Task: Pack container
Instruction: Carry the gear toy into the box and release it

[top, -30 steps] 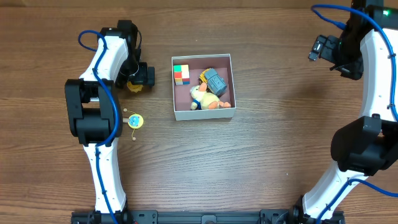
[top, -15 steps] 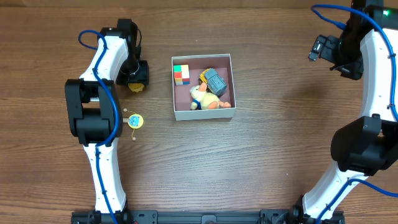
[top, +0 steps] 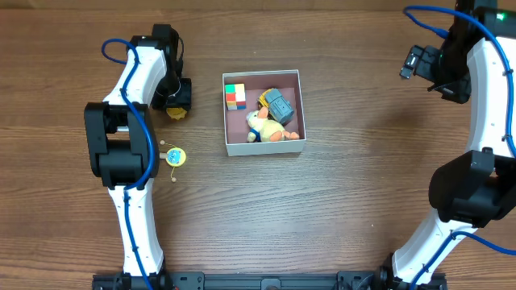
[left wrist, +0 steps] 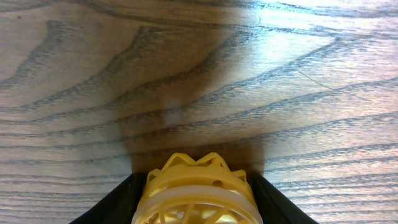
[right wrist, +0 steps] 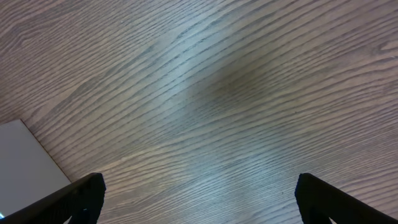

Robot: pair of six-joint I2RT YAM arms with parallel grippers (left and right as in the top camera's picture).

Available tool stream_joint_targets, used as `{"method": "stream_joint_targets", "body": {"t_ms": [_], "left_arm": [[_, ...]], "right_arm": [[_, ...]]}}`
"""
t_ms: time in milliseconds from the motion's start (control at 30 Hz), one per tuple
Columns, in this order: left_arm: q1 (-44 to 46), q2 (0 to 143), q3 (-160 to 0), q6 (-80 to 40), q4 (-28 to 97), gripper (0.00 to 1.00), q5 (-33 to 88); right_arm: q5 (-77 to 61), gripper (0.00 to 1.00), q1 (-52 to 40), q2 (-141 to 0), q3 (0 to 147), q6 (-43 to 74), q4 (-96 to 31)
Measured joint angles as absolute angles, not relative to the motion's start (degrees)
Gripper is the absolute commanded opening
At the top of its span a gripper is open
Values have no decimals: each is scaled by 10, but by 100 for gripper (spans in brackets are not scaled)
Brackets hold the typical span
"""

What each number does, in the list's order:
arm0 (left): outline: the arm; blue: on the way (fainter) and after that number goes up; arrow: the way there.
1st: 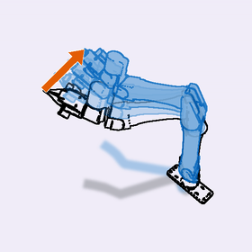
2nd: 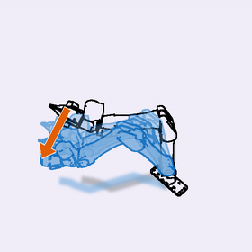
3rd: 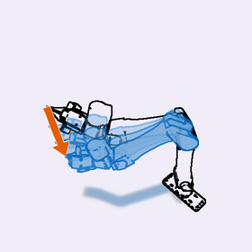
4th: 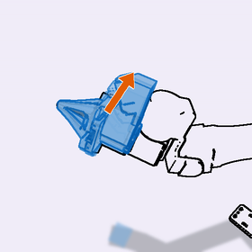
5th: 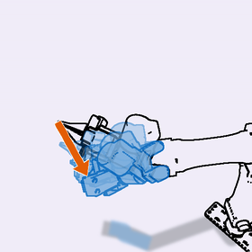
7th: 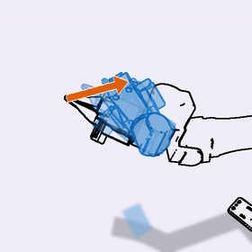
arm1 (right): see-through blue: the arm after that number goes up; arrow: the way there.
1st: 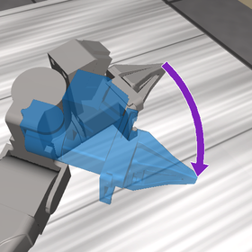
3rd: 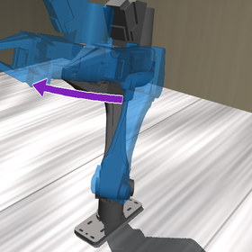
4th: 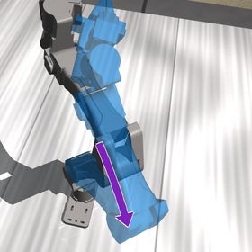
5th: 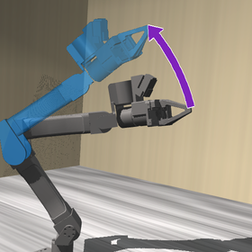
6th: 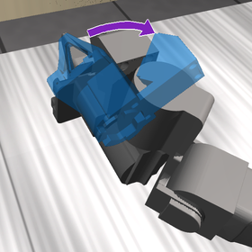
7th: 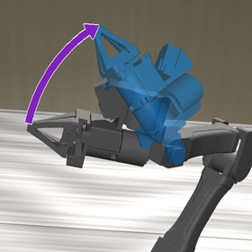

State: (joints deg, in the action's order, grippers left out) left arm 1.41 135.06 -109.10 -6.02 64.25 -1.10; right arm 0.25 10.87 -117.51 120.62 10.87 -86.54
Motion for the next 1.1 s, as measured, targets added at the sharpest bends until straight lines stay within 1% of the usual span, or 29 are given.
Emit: {"method": "stream_joint_targets", "body": {"t_ms": [233, 400, 767, 933, 1033, 1100], "left_arm": [[14, 1351, -1093, -60, 653, 47, -11], [14, 1354, -1123, -60, 708, 47, -11], [24, 1355, -1350, -60, 853, 47, 5], [65, 1355, -1418, -58, 883, 48, 34], [97, 1355, -1433, -58, 884, 51, 45], [126, 1355, -1437, -58, 883, 51, 50]], "right_arm": [[3, 100, 109, -1175, 1206, 109, -866], [3, 100, 109, -1175, 1206, 109, -865], [2, 100, 109, -1175, 1206, 109, -865], [3, 100, 109, -1175, 1206, 109, -866], [3, 100, 109, -1175, 1206, 109, -865], [2, 100, 109, -1175, 1206, 109, -866]]}}
